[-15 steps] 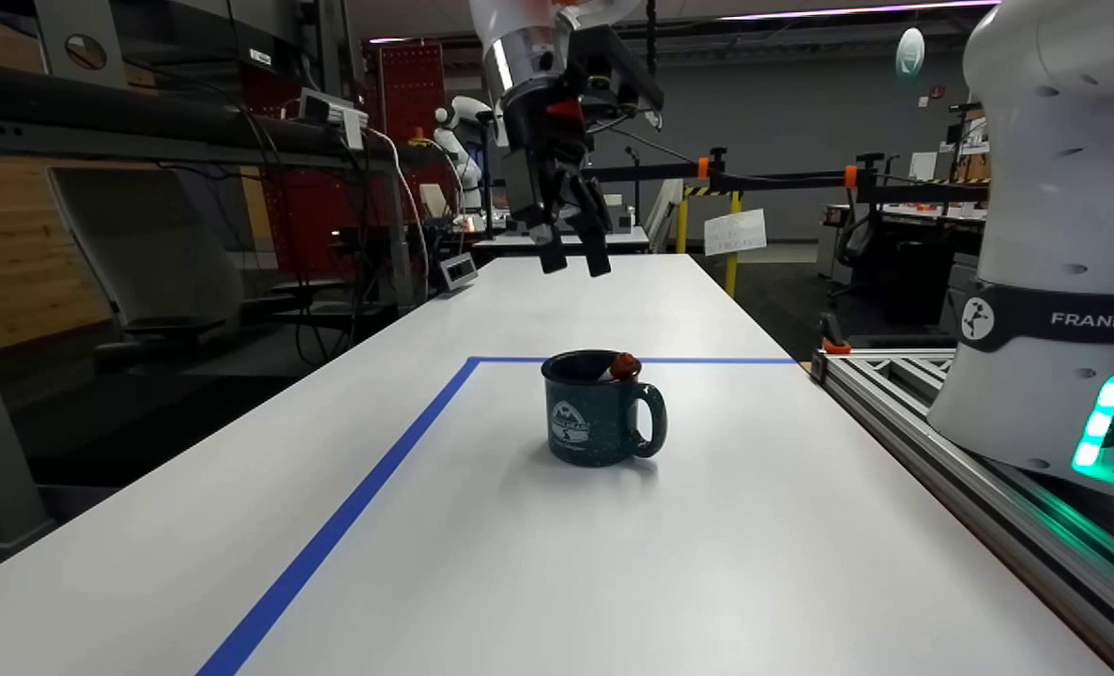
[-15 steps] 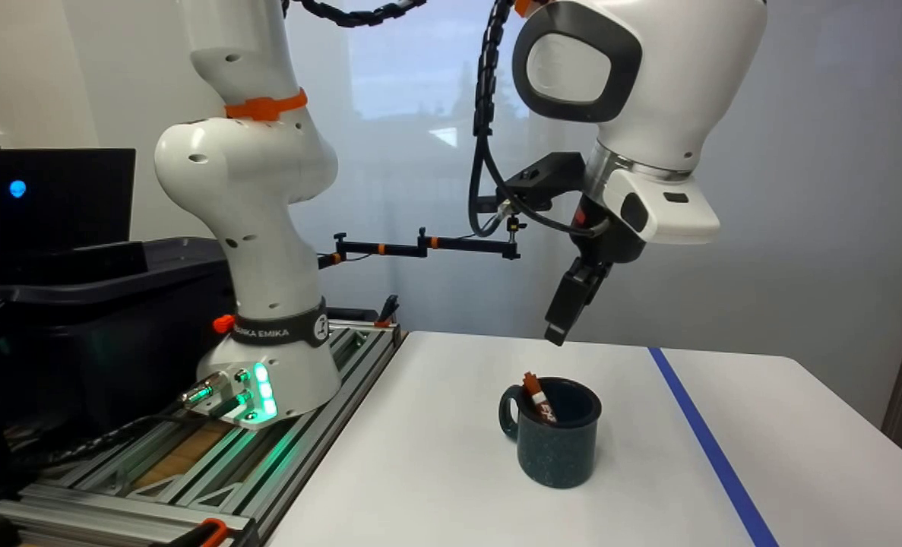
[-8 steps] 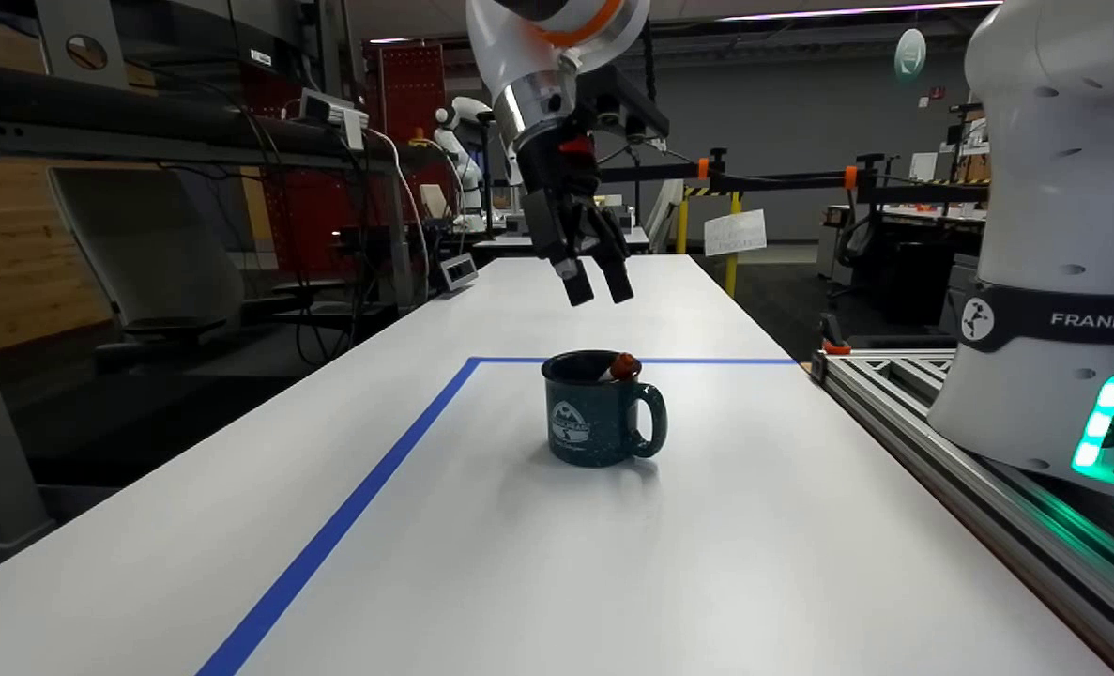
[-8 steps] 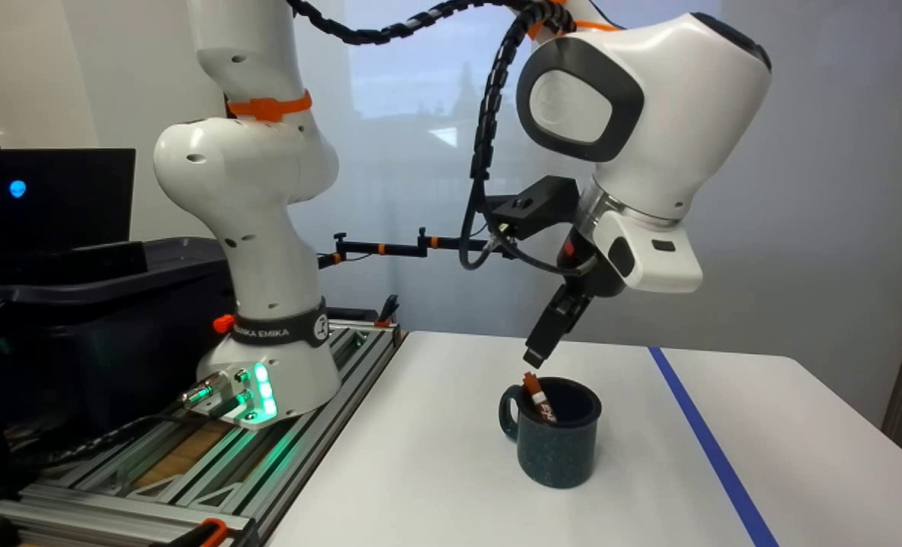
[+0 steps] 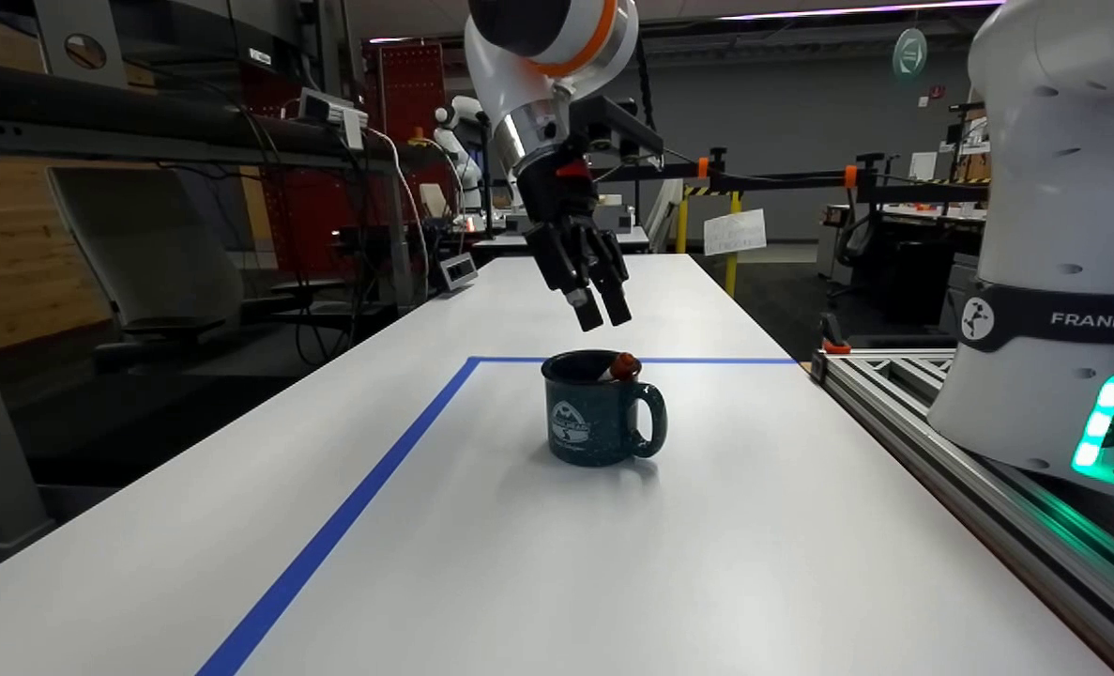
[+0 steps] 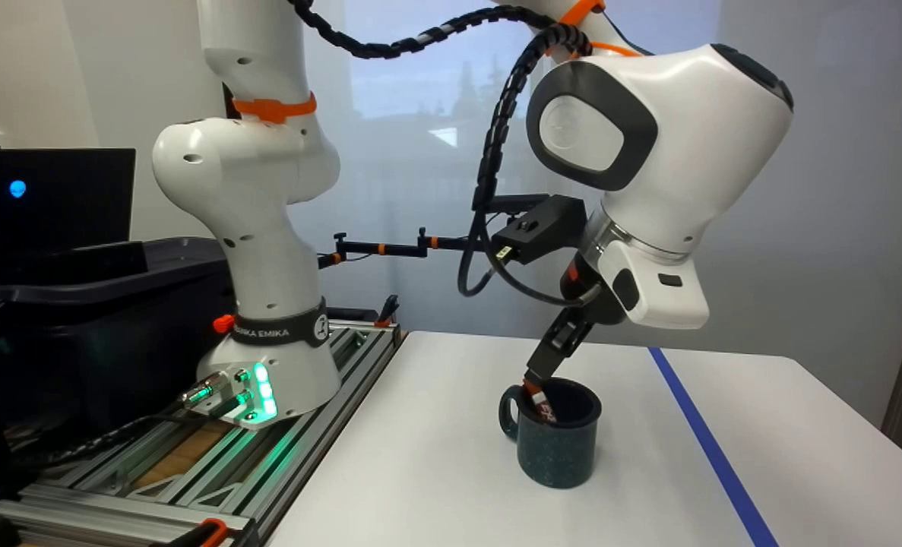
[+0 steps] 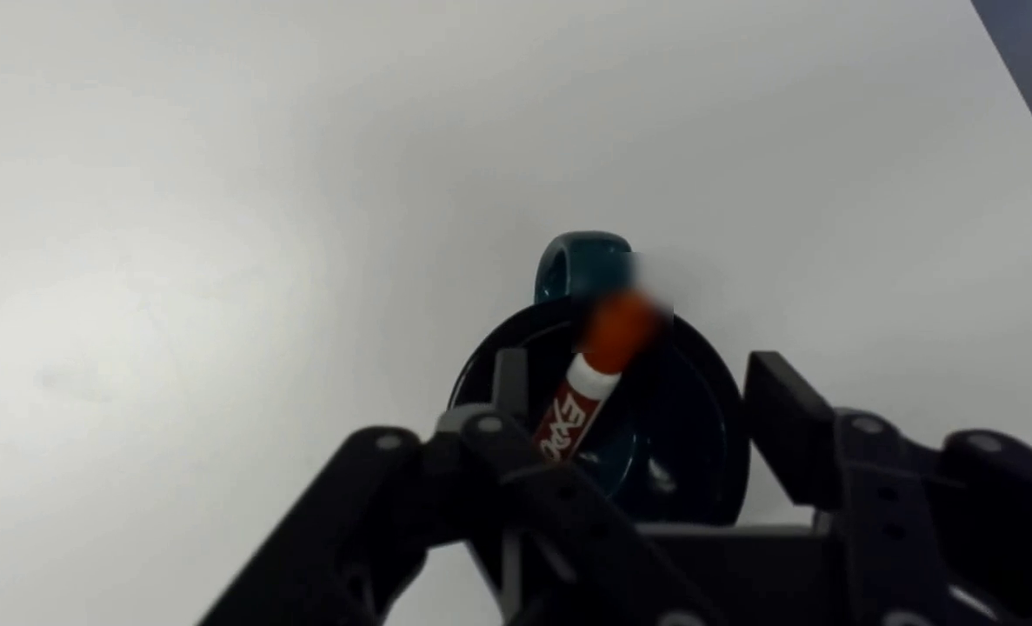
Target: Pick up the marker from the cup and put it on the table
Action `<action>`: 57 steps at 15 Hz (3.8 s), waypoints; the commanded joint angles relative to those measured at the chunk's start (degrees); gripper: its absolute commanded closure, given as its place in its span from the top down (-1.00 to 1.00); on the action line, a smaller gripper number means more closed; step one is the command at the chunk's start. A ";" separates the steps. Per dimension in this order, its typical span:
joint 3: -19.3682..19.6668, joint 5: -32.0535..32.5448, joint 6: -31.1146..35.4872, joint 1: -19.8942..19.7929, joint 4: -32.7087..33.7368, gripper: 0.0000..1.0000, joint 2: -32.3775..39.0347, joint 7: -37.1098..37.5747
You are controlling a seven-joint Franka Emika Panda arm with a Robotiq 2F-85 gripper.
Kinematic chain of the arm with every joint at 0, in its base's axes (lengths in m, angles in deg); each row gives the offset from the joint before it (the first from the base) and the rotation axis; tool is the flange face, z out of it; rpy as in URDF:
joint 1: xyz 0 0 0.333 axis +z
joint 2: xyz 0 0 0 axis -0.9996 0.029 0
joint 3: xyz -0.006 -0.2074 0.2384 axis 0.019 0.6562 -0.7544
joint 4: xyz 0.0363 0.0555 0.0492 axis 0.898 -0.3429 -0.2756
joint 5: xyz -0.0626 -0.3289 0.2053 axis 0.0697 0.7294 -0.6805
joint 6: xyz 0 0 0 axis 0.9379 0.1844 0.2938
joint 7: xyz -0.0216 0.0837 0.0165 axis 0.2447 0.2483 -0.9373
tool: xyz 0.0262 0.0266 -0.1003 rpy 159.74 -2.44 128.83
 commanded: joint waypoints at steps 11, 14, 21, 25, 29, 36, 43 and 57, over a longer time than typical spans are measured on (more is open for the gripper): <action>-0.63 -0.06 -0.43 -0.55 5.01 -0.36 8.05 0.28; -0.92 -0.54 0.00 -0.57 5.67 -0.35 9.14 -0.05; -2.08 -1.49 0.18 -0.38 6.94 -0.55 11.36 0.03; -2.26 -1.50 -0.05 -0.59 7.08 -0.31 12.25 0.09; -2.31 -1.87 0.02 -0.86 7.09 -0.79 13.25 -0.20; -1.81 0.85 -6.08 -0.46 2.90 -0.90 2.43 -0.10; 0.00 6.55 -0.38 -0.90 -3.87 -0.90 -13.42 6.14; 2.91 13.04 38.09 -6.51 -19.11 -0.90 -6.42 16.39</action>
